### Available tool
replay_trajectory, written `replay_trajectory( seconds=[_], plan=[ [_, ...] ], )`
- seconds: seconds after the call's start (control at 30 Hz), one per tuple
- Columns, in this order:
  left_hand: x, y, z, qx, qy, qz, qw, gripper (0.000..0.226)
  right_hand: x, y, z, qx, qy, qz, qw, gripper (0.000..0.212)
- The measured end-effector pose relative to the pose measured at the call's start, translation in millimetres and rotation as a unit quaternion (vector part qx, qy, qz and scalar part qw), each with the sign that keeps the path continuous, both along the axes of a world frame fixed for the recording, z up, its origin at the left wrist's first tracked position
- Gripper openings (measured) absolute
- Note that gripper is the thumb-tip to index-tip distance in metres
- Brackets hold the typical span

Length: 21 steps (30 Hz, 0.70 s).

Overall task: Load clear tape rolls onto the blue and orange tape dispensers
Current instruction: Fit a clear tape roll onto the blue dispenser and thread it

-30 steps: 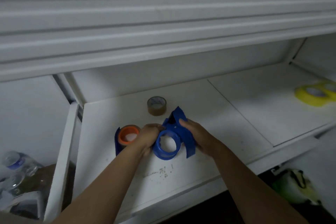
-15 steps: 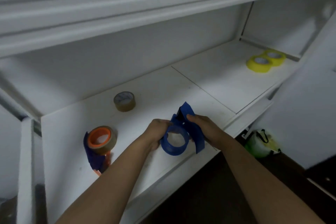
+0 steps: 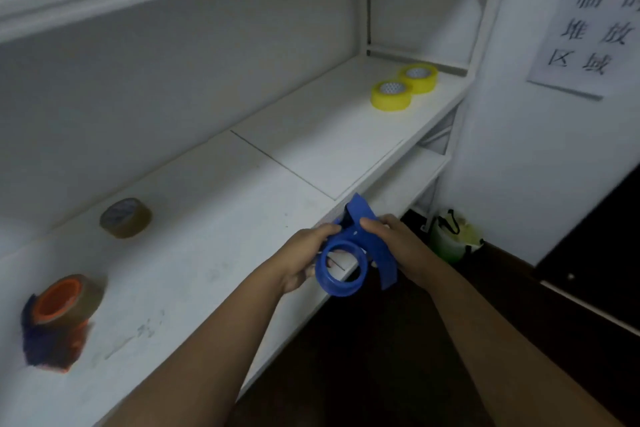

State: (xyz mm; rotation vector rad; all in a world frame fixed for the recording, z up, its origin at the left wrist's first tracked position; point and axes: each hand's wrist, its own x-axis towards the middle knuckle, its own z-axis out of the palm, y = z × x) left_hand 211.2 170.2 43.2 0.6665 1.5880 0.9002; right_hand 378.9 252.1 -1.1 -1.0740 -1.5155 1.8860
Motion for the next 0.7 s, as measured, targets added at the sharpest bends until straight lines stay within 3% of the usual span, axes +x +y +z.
replay_trajectory(
  seconds=[0.1,0.3,0.43,0.6,0.7],
  plan=[
    [43.7,19.5,-4.3,-0.012,0.017,-0.059,0.998,0.026,45.0,15.7,-6.9,-0.015,0.004,-0.031,0.999,0.057],
    [98.6,57.0,-5.9,-0.023,0.061,-0.145,0.987,0.049,102.7,36.0,-5.1,-0.028,0.032,-0.098,0.994,0.03],
    [111.1,80.5,-9.6,-0.018,0.071,-0.152,0.986,0.04,122.8,51.7,-9.1,-0.042,0.031,-0.132,0.99,0.044],
    [121.1,114.8,-12.6,-0.019,0.02,-0.147,0.989,0.033,134.4,77.0,-9.8,-0.042,0.006,-0.148,0.988,0.062],
    [125.1,145.6,-13.7,-0.004,0.008,-0.162,0.987,0.052,134.4,103.8,-5.8,-0.023,-0.02,-0.141,0.99,0.057]
  ],
)
